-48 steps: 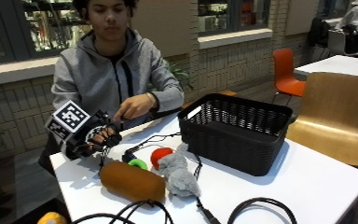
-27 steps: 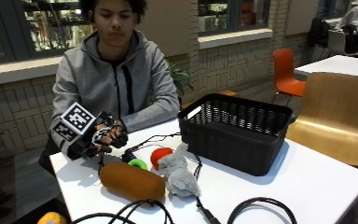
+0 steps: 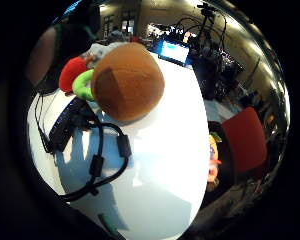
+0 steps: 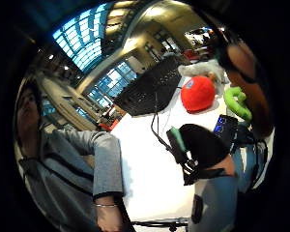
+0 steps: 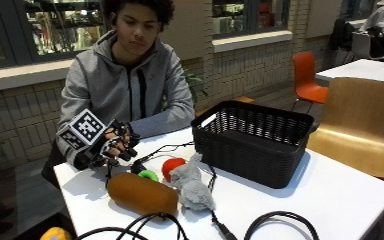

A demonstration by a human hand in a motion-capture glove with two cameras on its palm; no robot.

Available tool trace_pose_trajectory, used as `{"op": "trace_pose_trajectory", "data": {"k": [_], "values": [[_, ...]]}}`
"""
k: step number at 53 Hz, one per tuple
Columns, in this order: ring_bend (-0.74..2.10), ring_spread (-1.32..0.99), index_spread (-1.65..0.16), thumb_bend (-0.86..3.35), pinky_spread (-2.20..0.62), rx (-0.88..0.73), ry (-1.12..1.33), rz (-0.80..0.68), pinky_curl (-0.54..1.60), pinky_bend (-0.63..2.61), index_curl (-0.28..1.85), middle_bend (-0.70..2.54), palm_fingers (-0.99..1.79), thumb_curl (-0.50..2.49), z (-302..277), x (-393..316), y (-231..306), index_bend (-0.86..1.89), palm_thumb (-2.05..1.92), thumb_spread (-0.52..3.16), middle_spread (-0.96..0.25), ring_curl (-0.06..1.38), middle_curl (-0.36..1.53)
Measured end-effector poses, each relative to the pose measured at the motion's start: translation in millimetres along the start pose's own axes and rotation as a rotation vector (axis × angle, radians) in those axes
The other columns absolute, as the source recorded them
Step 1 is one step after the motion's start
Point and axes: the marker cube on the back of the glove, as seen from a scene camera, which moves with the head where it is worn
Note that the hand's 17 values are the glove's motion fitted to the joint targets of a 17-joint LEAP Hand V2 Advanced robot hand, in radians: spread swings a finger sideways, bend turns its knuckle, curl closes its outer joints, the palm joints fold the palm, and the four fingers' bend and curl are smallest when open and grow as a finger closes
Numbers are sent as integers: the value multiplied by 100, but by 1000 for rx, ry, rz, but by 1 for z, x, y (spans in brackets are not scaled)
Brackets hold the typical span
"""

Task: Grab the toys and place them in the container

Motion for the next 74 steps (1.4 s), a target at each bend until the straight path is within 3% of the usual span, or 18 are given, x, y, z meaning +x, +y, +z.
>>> {"op": "trace_pose_trajectory", "data": {"k": [4, 6, 17, 28, 37, 45, 53, 56, 62, 74], "values": [[55, -27, -24, 44, -6, -43, 42, 3, 32, 41, 28, 58, 25, 19, -3, -2, -7, 12, -2, 146, -5, 26, 32], [56, -27, -26, 40, -5, -63, 69, 18, 33, 43, 25, 59, 21, 19, -5, -2, -13, 8, -3, 142, -5, 26, 33], [51, -22, -30, 27, -4, -179, 115, 132, 37, 60, 19, 56, 0, 20, -3, 16, -61, 11, -2, 132, -4, 25, 34], [40, -18, -27, 16, -3, -379, 130, 385, 41, 77, 17, 40, -18, 22, 24, 72, -112, 7, -1, 127, -1, 23, 31], [27, -15, -26, 9, -2, -595, 145, 551, 40, 77, 14, 28, -31, 24, 48, 90, -124, 2, -1, 123, 1, 22, 30], [26, -11, -25, 6, -1, -648, 190, 623, 42, 85, 8, 16, -29, 26, 59, 100, -125, -5, 3, 121, 1, 24, 29], [57, -10, -26, 10, -5, -626, 164, 643, 48, 120, -1, 16, -10, 30, 66, 103, -127, -13, 17, 126, 3, 32, 28], [96, -16, -28, 14, -17, -624, 178, 644, 51, 139, -7, 23, 18, 32, 68, 102, -129, -24, 24, 130, 4, 42, 30], [136, -23, -30, 21, -27, -607, 218, 638, 55, 152, -6, 44, 24, 36, 71, 99, -135, -19, 36, 141, 1, 54, 38], [155, -29, -32, 33, -32, -535, 238, 605, 57, 168, 0, 67, 26, 52, 71, 97, -140, 7, 63, 137, -7, 63, 50]]}}
